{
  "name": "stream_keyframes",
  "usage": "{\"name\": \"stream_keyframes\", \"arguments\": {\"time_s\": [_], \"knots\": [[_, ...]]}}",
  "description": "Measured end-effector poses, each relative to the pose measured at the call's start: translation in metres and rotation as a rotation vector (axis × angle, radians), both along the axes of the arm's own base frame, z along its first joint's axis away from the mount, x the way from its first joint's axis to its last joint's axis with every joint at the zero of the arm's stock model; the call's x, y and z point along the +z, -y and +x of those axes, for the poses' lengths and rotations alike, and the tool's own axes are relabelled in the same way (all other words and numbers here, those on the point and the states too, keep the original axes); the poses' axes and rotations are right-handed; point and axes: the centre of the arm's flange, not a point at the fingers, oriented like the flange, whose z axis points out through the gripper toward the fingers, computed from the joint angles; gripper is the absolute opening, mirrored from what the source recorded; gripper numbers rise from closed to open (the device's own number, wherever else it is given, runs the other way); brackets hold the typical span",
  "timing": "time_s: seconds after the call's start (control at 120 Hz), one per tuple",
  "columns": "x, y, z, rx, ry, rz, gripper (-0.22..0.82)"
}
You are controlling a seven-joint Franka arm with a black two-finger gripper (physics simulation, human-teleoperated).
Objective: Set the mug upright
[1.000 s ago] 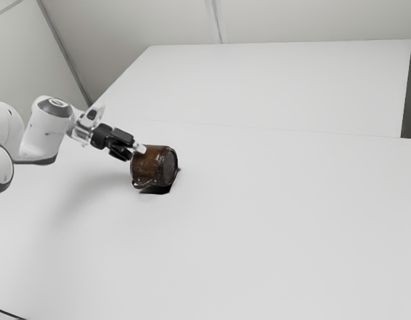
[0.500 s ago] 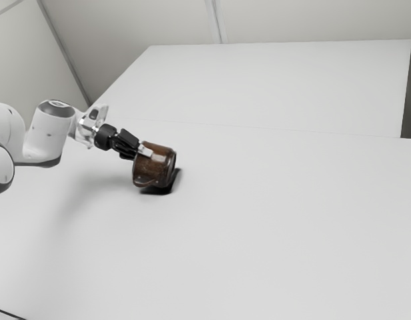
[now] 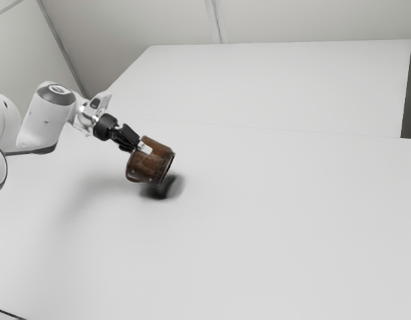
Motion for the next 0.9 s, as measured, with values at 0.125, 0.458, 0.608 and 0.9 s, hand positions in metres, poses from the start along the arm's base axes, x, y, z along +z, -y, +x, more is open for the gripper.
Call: {"name": "stream_keyframes", "arguments": {"time_s": [0.125, 0.458, 0.608, 0.9], "knots": [[0.023, 0.017, -0.013, -0.067, 0.027, 0.198, -0.17], [0.023, 0.078, -0.048, -0.25, 0.163, 0.681, -0.17], [0.016, 0.099, -0.055, -0.307, 0.245, 0.798, -0.17], [0.002, 0.118, -0.068, -0.394, 0.318, 0.916, -0.11]]}}
